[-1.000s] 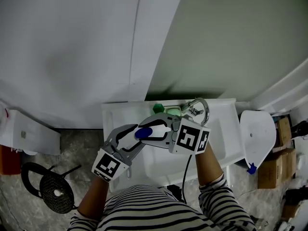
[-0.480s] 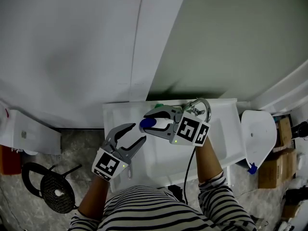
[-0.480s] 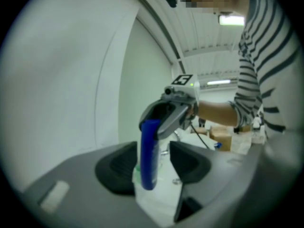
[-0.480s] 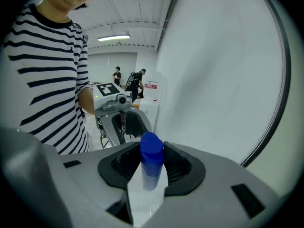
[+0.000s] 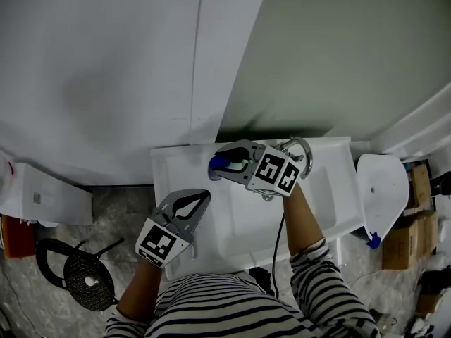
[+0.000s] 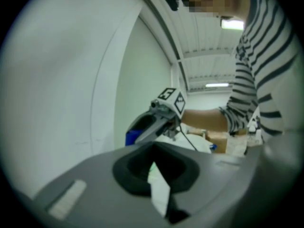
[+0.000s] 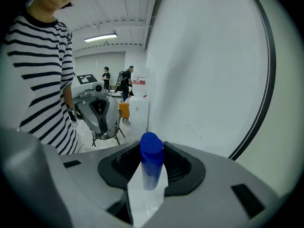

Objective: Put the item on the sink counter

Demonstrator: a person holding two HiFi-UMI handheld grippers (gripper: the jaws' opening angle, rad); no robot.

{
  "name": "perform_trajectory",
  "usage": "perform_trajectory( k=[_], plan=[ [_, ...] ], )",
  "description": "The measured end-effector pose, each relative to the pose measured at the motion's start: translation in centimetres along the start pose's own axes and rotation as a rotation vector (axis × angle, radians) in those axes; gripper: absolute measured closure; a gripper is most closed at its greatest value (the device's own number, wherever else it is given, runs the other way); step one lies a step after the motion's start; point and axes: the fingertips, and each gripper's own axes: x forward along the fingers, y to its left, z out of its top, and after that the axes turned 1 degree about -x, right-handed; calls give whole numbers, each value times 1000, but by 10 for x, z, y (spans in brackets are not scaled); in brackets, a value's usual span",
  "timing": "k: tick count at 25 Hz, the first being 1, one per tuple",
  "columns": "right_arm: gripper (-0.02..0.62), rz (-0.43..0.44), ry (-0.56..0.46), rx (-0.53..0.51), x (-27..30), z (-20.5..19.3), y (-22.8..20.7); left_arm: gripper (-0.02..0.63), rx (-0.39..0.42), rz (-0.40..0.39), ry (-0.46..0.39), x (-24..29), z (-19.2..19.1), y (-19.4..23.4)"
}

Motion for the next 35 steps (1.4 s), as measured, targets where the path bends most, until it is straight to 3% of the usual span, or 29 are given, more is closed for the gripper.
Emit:
perform_trajectory(
  k=[18, 29, 35],
  plan=[
    [451, -113, 37, 130, 50, -59, -51, 600, -30, -9, 39, -4, -17, 3],
    [449, -144, 96, 132, 77, -96, -69, 600, -38, 5, 43, -3, -25, 10],
    [449, -154, 70, 132, 83, -102, -73, 600, -40, 5, 49, -1, -28, 12]
  ],
)
